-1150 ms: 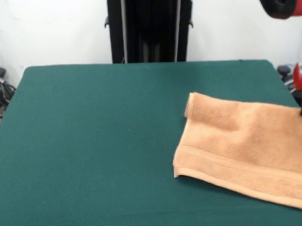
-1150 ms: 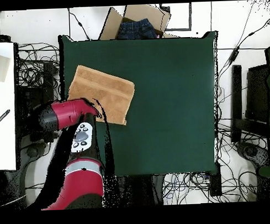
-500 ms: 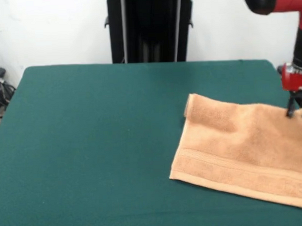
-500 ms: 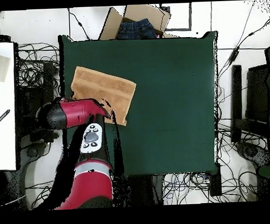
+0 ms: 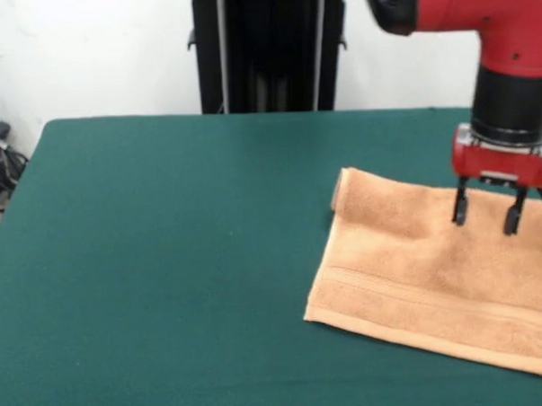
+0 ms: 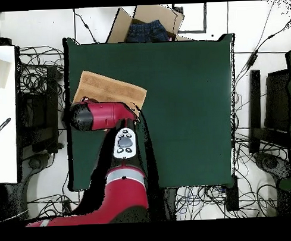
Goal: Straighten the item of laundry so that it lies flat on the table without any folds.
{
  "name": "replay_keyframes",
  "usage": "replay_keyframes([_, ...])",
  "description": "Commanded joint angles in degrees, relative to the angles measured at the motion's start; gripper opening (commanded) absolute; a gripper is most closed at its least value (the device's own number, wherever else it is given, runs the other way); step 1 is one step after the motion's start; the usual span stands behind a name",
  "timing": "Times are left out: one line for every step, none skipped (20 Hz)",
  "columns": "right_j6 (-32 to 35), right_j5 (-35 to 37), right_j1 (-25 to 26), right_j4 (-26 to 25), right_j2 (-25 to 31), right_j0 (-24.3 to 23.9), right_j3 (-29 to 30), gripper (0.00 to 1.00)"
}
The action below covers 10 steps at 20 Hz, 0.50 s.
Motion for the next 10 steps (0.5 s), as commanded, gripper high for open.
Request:
replay_keyframes([4.3,-2.4,1.5,-1.1,4.7,-2.3,4.5,1.00])
replay_keyframes([3.9,-2.0,1.5,-1.3,4.9,-2.5,4.4,1.00])
replay_keyframes([3.5,-1.5,1.5,-1.4,5.1,-2.7,4.3,1.00])
replay_keyframes([3.1,-1.1,1.5,-1.6,5.3,-2.9,4.1,1.00])
replay_keyframes([2.7,-0.6,1.5,-1.7,5.4,-3.2,4.0,1.00])
replay_keyframes([1.9,0.0,1.4,-1.8,6.1,-3.9,4.0,1.00])
replay_keyframes([1.3,0.1,1.5,-1.9,6.5,-4.6,4.1,1.00])
replay_keyframes([0.5,0.3,1.4,-2.3,6.9,-5.2,4.1,1.00])
replay_keyframes([-0.2,0.4,1.4,-2.6,7.2,-5.9,4.0,1.00])
replay_keyframes([-1.2,1.7,1.4,-3.0,7.0,-6.4,3.3,1.00])
